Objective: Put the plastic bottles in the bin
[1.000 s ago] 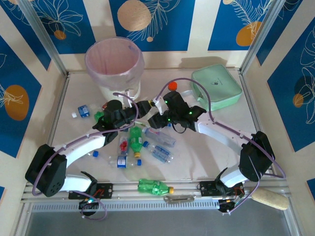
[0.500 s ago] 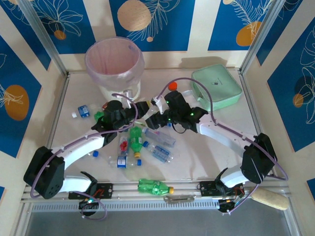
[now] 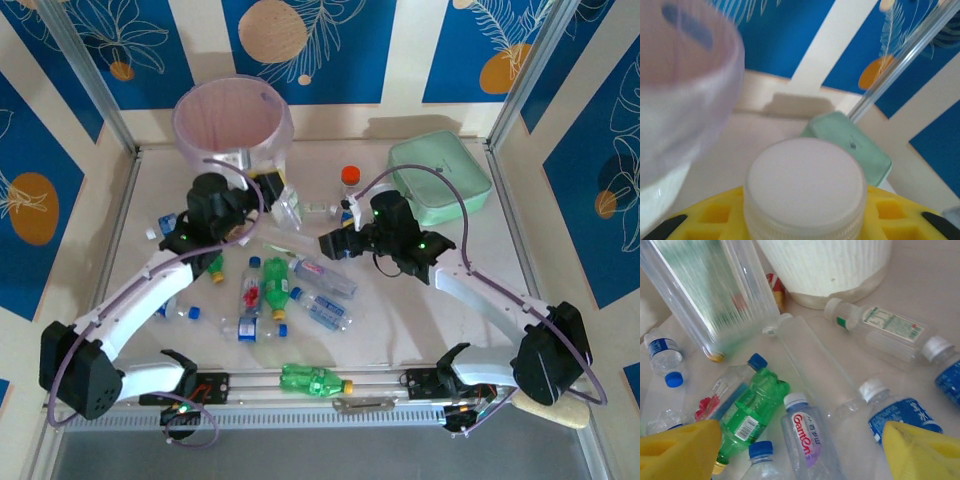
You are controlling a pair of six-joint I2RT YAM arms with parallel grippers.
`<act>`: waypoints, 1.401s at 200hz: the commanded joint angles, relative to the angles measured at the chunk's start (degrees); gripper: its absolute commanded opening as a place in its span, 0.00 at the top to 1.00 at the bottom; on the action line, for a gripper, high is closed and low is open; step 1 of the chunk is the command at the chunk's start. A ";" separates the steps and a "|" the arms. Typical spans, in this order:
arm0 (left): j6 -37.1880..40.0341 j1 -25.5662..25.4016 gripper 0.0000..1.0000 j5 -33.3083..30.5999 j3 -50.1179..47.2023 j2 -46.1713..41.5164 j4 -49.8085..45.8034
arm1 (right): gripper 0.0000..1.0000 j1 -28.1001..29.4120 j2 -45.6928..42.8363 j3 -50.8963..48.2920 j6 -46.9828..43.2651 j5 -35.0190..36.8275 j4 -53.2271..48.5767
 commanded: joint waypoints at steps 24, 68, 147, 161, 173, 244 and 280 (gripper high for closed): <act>5.65 7.65 0.79 8.78 20.21 6.32 -6.65 | 0.15 -1.14 -1.81 -3.42 2.10 1.43 2.33; 8.56 15.53 0.78 13.41 39.81 16.41 -12.77 | 0.15 -1.47 -0.32 -3.18 1.85 2.07 2.22; 27.50 18.44 0.76 -0.83 55.10 33.21 -19.45 | 0.15 -1.21 -1.77 -2.28 0.79 3.62 -1.73; 28.28 18.46 0.75 -1.32 55.11 35.16 -20.32 | 0.15 -0.84 -3.19 -2.98 1.03 3.48 -2.52; 28.42 18.49 0.75 -2.24 54.81 36.38 -20.64 | 0.15 -0.64 -4.18 -3.60 1.28 3.20 -3.38; 29.52 18.47 0.47 -4.61 54.71 40.57 -24.49 | 0.15 0.68 -6.89 -4.81 1.33 2.60 -7.43; 29.45 18.47 0.00 -5.06 54.71 39.18 -24.95 | 0.15 1.11 -5.31 -3.95 0.81 1.57 -7.39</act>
